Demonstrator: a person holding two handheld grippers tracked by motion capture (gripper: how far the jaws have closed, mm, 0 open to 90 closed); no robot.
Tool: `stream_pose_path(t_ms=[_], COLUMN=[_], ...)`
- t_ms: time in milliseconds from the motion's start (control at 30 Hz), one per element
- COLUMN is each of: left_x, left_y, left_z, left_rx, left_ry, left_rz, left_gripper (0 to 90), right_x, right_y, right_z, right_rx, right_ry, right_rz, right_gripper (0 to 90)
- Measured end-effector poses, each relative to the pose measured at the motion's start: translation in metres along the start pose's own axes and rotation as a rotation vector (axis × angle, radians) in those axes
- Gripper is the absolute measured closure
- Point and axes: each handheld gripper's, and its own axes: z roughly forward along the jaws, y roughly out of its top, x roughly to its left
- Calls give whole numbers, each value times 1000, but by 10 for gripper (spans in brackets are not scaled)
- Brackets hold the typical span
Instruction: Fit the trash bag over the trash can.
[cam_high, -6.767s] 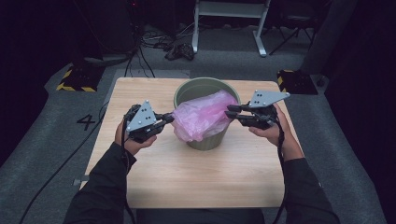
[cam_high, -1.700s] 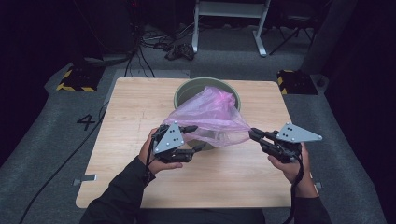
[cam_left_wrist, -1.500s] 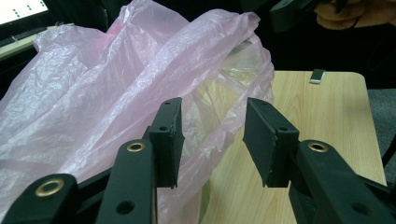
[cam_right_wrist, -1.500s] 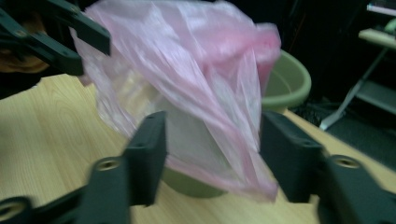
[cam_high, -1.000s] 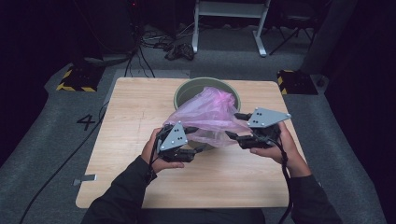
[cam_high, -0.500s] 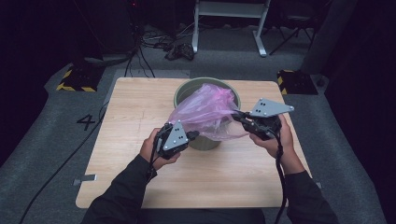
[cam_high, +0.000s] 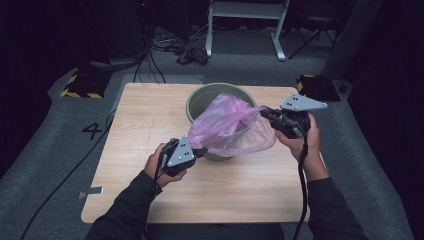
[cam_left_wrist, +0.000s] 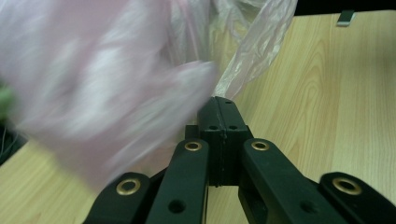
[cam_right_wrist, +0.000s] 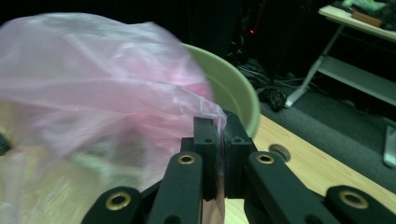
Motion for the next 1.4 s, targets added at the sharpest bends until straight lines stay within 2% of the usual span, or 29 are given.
stream_pose_path(t_ms=[133,400,533,600,767,800,833,867,933,1033,1100,1200,1300,1400], left_x=[0,-4,-8,-8,-10,-10,-11,-12,-15,-20,-23,-19,-10,2], left_y=[-10,-17,-25,-29,-33,-33,-33,-32,-31,-30,-27,-18,-3,16], left_z=[1,2,2,-1,-10,-13,-15,-19,-28,-49,-62,-71,-71,-63], left_rx=[8,42,72,79,44,46,39,32,8,-65,-112,-144,-161,-163], left_ry=[-14,-34,-41,-49,-66,-60,-63,-65,-59,-66,-42,-11,24,32], left_rz=[-17,0,6,7,-16,-19,-29,-31,-58,-91,-94,-117,-120,-126], left_gripper=[900,900,900,900,892,792,739,647,453,266,213,206,205,206], right_x=[-13,-25,-32,-36,-35,-34,-33,-33,-32,-30,-29,-28,-24,-17], right_y=[0,0,-3,-4,-6,-6,-7,-7,-7,-6,-5,-5,-4,0], right_z=[6,21,24,26,29,29,29,29,28,26,24,24,25,26], right_rx=[13,31,12,9,13,12,11,9,4,-6,-11,-10,-5,-6], right_ry=[-33,-85,-116,-113,-114,-116,-116,-114,-108,-112,-115,-96,-93,-95], right_rz=[43,92,121,133,129,126,125,125,123,110,109,111,91,62], right_gripper=[875,875,876,875,875,875,876,875,875,869,866,844,801,755])
